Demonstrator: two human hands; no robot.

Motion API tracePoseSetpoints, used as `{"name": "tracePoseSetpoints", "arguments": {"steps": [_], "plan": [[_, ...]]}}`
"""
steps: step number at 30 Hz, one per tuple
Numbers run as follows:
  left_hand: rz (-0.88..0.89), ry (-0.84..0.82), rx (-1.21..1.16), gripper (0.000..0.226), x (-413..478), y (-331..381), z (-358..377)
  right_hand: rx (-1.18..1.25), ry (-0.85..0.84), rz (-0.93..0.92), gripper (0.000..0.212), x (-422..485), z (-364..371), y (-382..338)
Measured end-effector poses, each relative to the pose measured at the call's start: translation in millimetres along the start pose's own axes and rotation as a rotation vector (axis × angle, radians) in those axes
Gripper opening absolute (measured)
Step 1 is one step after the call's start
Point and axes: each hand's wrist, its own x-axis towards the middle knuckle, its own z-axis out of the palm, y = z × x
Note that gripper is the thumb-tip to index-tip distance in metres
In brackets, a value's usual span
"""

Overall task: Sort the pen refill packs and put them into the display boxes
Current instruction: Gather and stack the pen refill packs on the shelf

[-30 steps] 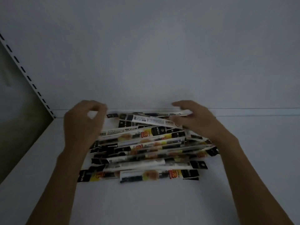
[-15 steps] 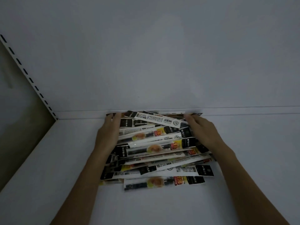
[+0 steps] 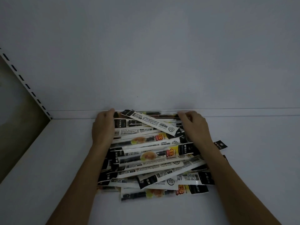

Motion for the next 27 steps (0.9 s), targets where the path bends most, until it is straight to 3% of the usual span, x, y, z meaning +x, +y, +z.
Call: {"name": "tracePoseSetpoints", "arguments": {"steps": [4, 8, 12, 14, 17, 21, 23, 27], "plan": [[0.047, -0.146, 0.085, 0.047, -10.4, 6.1, 16.0, 0.171, -0.089, 0.116, 0.044, 2.6, 0.0, -7.7], [0.116, -0.127, 0.098, 0.033, -12.4, 5.5, 19.3, 0.17, -0.169, 0.15, 0.045, 5.7, -1.1, -9.3], [0.15, -0.046, -0.017, 0.024, -12.1, 3.5, 19.6, 0.111, -0.273, 0.047, 0.029, -1.5, -7.2, -15.0], [0.186, -0.017, -0.067, 0.031, -17.2, 4.3, 17.5, 0.106, -0.311, 0.001, 0.02, -3.2, -10.4, -14.3], [0.3, -0.076, 0.023, 0.048, -26.5, 0.3, 13.8, 0.163, -0.426, -0.023, 0.012, -8.1, -15.4, -12.0], [0.448, -0.195, 0.223, 0.033, -33.5, -2.9, -3.8, 0.144, -0.516, -0.092, 0.011, -14.9, -22.7, -9.1], [0.485, -0.181, 0.273, 0.02, -37.4, 0.3, -14.1, 0.109, -0.545, -0.121, 0.018, -17.6, -27.1, -9.5], [0.512, -0.086, 0.297, 0.034, -47.7, 13.4, -22.7, 0.047, -0.574, -0.154, 0.013, -26.2, -35.3, -6.3]]}}
